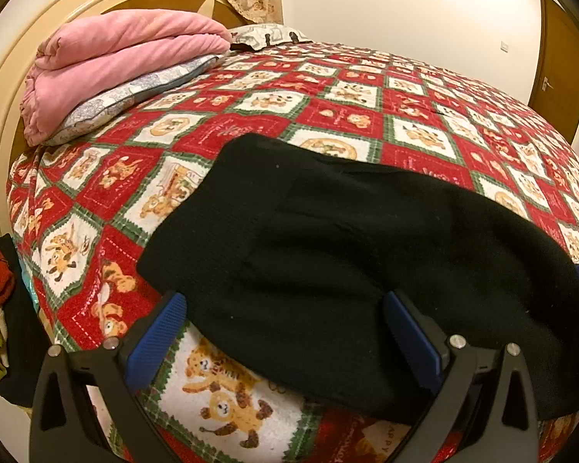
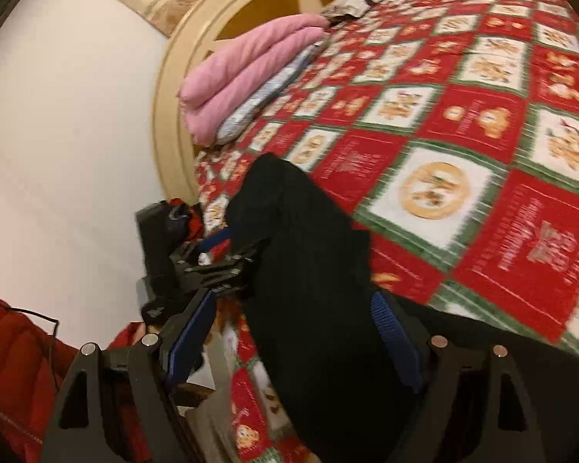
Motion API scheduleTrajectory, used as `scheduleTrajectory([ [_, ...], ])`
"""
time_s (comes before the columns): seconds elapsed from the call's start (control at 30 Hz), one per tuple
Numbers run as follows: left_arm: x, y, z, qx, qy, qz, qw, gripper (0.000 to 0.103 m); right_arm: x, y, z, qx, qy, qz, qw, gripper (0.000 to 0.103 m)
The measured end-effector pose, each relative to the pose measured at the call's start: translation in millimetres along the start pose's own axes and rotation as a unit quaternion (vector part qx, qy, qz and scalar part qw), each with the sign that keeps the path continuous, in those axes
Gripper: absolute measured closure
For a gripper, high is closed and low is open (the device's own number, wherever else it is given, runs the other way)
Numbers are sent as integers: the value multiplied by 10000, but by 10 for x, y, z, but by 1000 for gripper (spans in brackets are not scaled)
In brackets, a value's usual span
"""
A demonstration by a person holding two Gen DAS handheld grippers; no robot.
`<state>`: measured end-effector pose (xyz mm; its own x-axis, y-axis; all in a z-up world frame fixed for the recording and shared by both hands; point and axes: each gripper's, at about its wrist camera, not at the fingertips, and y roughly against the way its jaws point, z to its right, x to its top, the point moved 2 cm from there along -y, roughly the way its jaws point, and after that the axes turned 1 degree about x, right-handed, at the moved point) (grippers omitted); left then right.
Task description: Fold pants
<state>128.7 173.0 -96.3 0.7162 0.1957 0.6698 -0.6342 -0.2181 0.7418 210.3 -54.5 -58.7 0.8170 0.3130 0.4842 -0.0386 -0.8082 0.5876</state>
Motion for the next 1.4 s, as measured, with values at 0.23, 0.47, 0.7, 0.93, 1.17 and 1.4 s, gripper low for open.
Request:
scheduleTrajectory([
  [0.23, 3, 0, 1, -4, -6, -17, 10000, 0, -160, 489, 244, -664, -698, 956, 9907, 19],
  [0.47, 21, -3, 12, -4, -8, -66, 10000, 0, -420, 2060, 889, -2862, -1972, 2287, 9094, 19],
  [0.7, 19, -7, 16, 19, 67, -133, 9999, 0, -458, 3275, 2107, -5184, -3206, 2149, 7631, 20],
  [0.93, 24, -15, 11, 27, 48, -183, 9998, 0, -462, 3280, 2704, -5944, -3811, 1284, 6964, 28],
  [1.17, 16, -14, 10, 4, 49, -164, 9999, 0, -669, 3483, 2486, -5557, -4358, 1368, 6946, 50],
  [1.4, 21, -20, 19, -17, 24, -223, 9997, 0, -616, 3323, 2538, -5685, -4128, 848, 7065, 62],
])
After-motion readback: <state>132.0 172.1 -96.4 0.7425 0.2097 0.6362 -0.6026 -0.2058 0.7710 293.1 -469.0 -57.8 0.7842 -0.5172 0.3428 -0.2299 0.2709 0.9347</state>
